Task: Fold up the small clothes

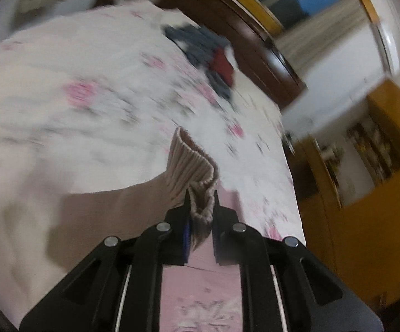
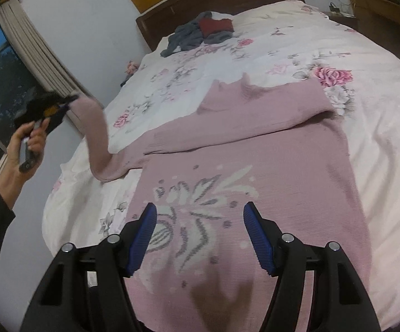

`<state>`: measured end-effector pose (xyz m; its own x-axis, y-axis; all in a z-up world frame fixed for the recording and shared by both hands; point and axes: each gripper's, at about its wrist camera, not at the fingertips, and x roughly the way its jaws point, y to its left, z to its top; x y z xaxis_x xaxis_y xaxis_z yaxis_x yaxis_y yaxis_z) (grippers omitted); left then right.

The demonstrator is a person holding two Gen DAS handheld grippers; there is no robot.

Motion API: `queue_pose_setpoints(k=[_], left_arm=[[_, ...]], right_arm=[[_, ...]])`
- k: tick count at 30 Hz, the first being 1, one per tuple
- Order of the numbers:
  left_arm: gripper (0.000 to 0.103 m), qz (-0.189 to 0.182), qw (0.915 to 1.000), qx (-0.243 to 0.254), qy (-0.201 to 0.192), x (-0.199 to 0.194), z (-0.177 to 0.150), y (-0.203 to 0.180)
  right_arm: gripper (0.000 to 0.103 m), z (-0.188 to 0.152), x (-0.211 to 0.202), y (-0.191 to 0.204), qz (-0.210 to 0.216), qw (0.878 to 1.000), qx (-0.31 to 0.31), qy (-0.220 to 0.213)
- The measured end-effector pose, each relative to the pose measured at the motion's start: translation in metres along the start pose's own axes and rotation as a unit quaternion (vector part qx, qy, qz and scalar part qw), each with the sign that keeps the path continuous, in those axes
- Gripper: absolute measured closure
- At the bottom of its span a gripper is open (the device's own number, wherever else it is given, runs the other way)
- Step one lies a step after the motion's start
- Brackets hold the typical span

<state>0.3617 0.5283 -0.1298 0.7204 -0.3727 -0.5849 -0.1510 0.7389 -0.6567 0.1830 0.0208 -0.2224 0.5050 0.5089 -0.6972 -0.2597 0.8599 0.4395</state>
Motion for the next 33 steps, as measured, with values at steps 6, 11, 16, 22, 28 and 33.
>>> queue_pose_setpoints(k=[6, 11, 16, 22, 28, 33], left_arm=[[0.093, -0.011, 0.9952, 0.056, 0.080, 0.122, -0.063, -0.066], [0.093, 0.015, 0.9839, 0.091, 0.153, 0.221, -0.132, -0.085], [0.072, 0.049, 0.9743, 0.097, 0.197, 0.272, -0.175, -0.067], [0.019, 0.030, 0.9916, 0.070, 0.104, 0.189, -0.165, -0.040], [0.016, 0.035, 0.9912, 0.072, 0.105, 0.146, -0.174, -0.029], [0.016, 0.029, 0.9917, 0.051, 0.114, 0.114, -0.208, -0.004]], right_arm=[[0.037, 0.003, 0.002, -0.032, -0.012, 1.000, 0.017, 0.005], [0.037, 0.013, 0.011, -0.060, -0.007, 0.999, 0.050, 0.015], [0.035, 0.046, 0.039, -0.094, 0.050, 0.989, 0.131, 0.050], [0.033, 0.116, 0.119, -0.121, 0.146, 0.962, 0.211, 0.098], [0.041, 0.153, 0.233, -0.108, 0.123, 0.948, 0.228, 0.185], [0.047, 0.153, 0.275, -0.093, 0.110, 0.943, 0.212, 0.232]])
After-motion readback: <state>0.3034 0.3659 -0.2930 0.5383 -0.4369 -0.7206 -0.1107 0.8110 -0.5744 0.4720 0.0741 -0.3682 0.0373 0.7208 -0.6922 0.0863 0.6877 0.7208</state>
